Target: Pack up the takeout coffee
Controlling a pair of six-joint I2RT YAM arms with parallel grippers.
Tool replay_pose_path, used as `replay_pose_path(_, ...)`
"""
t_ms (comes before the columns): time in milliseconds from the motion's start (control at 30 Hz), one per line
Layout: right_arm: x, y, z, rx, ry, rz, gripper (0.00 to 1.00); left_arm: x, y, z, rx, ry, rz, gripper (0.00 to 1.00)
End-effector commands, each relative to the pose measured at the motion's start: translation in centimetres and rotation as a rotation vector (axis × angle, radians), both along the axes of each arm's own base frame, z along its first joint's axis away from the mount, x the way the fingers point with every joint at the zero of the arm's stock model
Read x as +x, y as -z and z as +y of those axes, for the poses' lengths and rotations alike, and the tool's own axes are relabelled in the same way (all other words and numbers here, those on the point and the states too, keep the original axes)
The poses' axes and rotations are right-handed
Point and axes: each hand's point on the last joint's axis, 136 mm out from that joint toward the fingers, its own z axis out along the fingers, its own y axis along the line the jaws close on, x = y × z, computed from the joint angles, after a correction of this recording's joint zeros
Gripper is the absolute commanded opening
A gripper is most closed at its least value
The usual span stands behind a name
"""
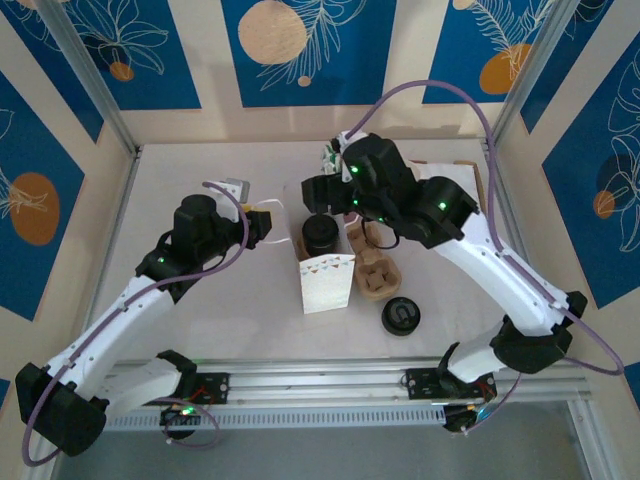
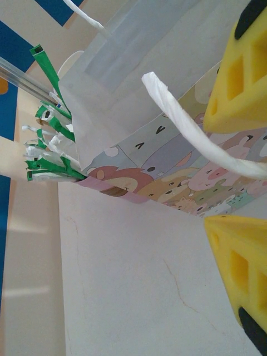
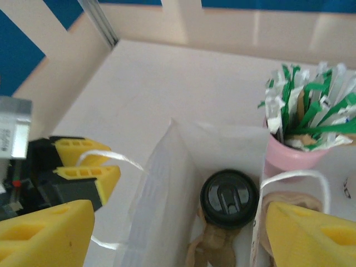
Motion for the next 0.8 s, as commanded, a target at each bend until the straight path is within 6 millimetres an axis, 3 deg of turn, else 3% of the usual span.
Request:
replay_pose_path(0, 1.2, -2.5, -1.5, 0.059, 0.055, -0.105, 0.82, -0.2, -0.3, -0.2, 0.019, 0.009, -0.014, 0.43)
replay_pose_path(133, 2.4, -3.6, -3.6, 0.113, 0.099, -0.136, 0.82, -0.2, -0.3, -0.2, 0.018, 0.009, -0.016, 0.43)
replay_pose_path(267, 4.1, -3.0, -5.3, 0.121, 0.126, -0.126, 0.83, -0.2, -0.5, -0.2, 0.015, 0.007, -0.019, 0.44)
replay_pose_path(533, 8.0, -0.1, -9.5, 0.139, 0.214, -0.035, 0.83, -0.4, -0.8, -0.2, 0.011, 0.012, -0.027, 0.47)
replay_pose_path(767, 11.4, 2.9, -11.1, 0.164, 0.231, 0.061, 0.83, -0.3, -0.7, -0.3, 0.010, 0.019, -0.025, 0.55)
